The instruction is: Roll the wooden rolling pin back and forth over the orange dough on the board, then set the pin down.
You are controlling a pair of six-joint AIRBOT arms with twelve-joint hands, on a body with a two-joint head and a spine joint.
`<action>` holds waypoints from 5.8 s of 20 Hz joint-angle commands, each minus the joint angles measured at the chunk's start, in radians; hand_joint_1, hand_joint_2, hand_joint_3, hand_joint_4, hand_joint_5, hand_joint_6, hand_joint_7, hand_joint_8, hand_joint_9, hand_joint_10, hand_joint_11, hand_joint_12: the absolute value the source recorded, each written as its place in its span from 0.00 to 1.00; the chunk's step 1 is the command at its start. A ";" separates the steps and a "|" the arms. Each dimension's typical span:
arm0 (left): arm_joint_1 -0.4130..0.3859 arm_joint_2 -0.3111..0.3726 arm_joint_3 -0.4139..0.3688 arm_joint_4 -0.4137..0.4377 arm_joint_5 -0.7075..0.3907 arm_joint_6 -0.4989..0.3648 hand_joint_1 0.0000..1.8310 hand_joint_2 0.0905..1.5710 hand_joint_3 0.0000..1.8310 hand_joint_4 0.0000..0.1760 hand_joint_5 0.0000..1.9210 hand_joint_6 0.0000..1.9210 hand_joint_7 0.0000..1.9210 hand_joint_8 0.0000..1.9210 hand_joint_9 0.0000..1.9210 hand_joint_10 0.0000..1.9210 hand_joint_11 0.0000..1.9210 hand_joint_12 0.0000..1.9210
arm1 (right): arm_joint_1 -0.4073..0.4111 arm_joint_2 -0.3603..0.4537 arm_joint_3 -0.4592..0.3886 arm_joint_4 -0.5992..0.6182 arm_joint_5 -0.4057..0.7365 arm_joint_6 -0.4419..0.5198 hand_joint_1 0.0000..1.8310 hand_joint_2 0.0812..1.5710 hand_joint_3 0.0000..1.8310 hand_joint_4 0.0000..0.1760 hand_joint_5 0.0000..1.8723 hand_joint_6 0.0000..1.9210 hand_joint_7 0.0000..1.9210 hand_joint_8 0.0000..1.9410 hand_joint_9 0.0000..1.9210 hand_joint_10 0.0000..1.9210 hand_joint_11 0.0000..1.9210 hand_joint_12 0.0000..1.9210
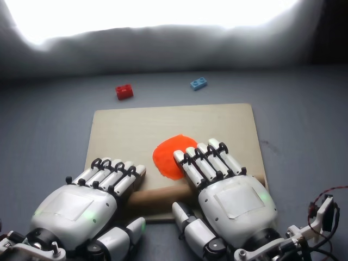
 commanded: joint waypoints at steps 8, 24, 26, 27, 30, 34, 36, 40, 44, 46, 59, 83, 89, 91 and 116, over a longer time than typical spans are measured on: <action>-0.011 -0.013 0.016 0.046 0.052 -0.001 0.00 1.00 0.04 0.00 0.00 0.00 0.00 0.00 0.00 0.00 0.00 0.03 | -0.002 -0.003 0.001 -0.042 0.043 -0.008 0.00 1.00 0.05 0.00 0.04 0.00 0.04 0.00 0.02 0.01 0.00 0.00; 0.050 -0.047 0.011 0.015 0.175 0.002 0.00 1.00 0.04 0.00 0.00 0.00 0.00 0.00 0.00 0.00 0.00 0.03 | 0.004 -0.003 0.004 -0.049 0.029 -0.011 0.00 1.00 0.05 0.00 0.04 0.00 0.04 0.00 0.02 0.00 0.00 0.00; 0.055 -0.048 0.011 0.015 0.179 0.002 0.00 1.00 0.04 0.00 0.00 0.00 0.00 0.00 0.00 0.00 0.00 0.03 | 0.004 -0.003 0.004 -0.049 0.029 -0.011 0.00 1.00 0.05 0.00 0.05 0.00 0.04 0.00 0.02 0.00 0.00 0.00; 0.056 -0.050 0.011 0.015 0.182 0.002 0.00 1.00 0.04 0.00 0.00 0.00 0.00 0.00 0.00 0.00 0.00 0.03 | 0.004 -0.003 0.004 -0.049 0.030 -0.011 0.00 1.00 0.05 0.00 0.05 0.00 0.04 0.00 0.02 0.00 0.00 0.00; 0.056 -0.065 0.017 0.015 0.190 0.002 0.00 1.00 0.04 0.00 0.00 0.00 0.00 0.00 0.00 0.00 0.00 0.02 | 0.005 -0.003 0.004 -0.049 0.030 -0.014 0.00 1.00 0.05 0.00 0.05 0.01 0.04 0.00 0.02 0.00 0.00 0.00; 0.062 -0.079 0.019 0.015 0.205 0.002 0.00 1.00 0.04 0.00 0.00 0.00 0.00 0.00 0.00 0.00 0.01 0.00 | 0.009 -0.003 0.006 -0.049 0.031 -0.014 0.00 1.00 0.05 0.00 0.05 0.00 0.04 0.00 0.02 0.00 0.00 0.00; 0.068 -0.080 0.018 0.015 0.210 0.001 0.00 1.00 0.04 0.00 0.00 0.00 0.00 0.00 0.00 0.00 0.00 0.00 | 0.010 -0.003 0.008 -0.049 0.031 -0.013 0.00 1.00 0.05 0.00 0.04 0.00 0.03 0.00 0.01 0.00 0.00 0.00; 0.075 -0.082 0.022 0.015 0.211 0.001 0.00 1.00 0.04 0.00 0.00 0.00 0.00 0.00 0.00 0.00 0.01 0.01 | 0.011 -0.003 0.008 -0.049 0.030 -0.013 0.00 1.00 0.05 0.00 0.05 0.00 0.04 0.00 0.02 0.00 0.00 0.00; 0.074 -0.083 0.024 -0.005 0.211 0.001 0.00 1.00 0.04 0.00 0.00 0.00 0.00 0.00 0.00 0.00 0.01 0.01 | 0.012 -0.003 0.009 -0.049 0.030 -0.013 0.00 1.00 0.06 0.00 0.06 0.01 0.05 0.01 0.03 0.01 0.00 0.00; 0.072 -0.083 0.024 -0.021 0.211 0.001 0.00 1.00 0.04 0.00 0.00 0.00 0.00 0.00 0.00 0.00 0.00 0.01 | 0.012 -0.003 0.009 -0.049 0.030 -0.013 0.00 1.00 0.06 0.00 0.05 0.00 0.04 0.00 0.02 0.00 0.00 0.00; 0.051 -0.091 -0.002 -0.127 0.338 -0.053 0.00 1.00 0.04 0.00 0.00 0.00 0.00 0.00 0.00 0.00 0.00 0.00 | 0.017 -0.003 0.019 -0.049 0.029 -0.013 0.00 1.00 0.05 0.00 0.04 0.00 0.04 0.00 0.02 0.00 0.00 0.00; 0.046 -0.135 0.034 -0.093 0.383 -0.062 0.00 0.89 0.00 0.00 0.00 0.00 0.00 0.00 0.00 0.00 0.00 0.00 | 0.027 -0.004 0.045 -0.048 0.012 -0.003 0.00 1.00 0.05 0.00 0.05 0.00 0.04 0.00 0.02 0.00 0.00 0.00; 0.044 -0.151 0.050 -0.087 0.383 -0.062 0.00 0.89 0.00 0.00 0.00 0.00 0.00 0.00 0.00 0.00 0.00 0.00 | 0.028 -0.005 0.054 -0.048 0.006 0.001 0.00 1.00 0.05 0.00 0.05 0.00 0.04 0.00 0.02 0.00 0.00 0.00; 0.042 -0.155 0.053 -0.095 0.383 -0.062 0.00 0.89 0.00 0.00 0.00 0.00 0.00 0.00 0.00 0.00 0.00 0.00 | 0.031 -0.006 0.056 -0.048 0.005 0.002 0.00 1.00 0.05 0.00 0.05 0.00 0.04 0.00 0.02 0.00 0.00 0.00; -0.008 -0.195 0.121 -0.118 0.355 -0.058 0.00 0.89 0.00 0.00 0.00 0.00 0.00 0.00 0.00 0.00 0.00 0.00 | 0.040 -0.008 0.098 -0.048 -0.007 0.027 0.00 1.00 0.05 0.00 0.05 0.00 0.04 0.00 0.02 0.00 0.00 0.00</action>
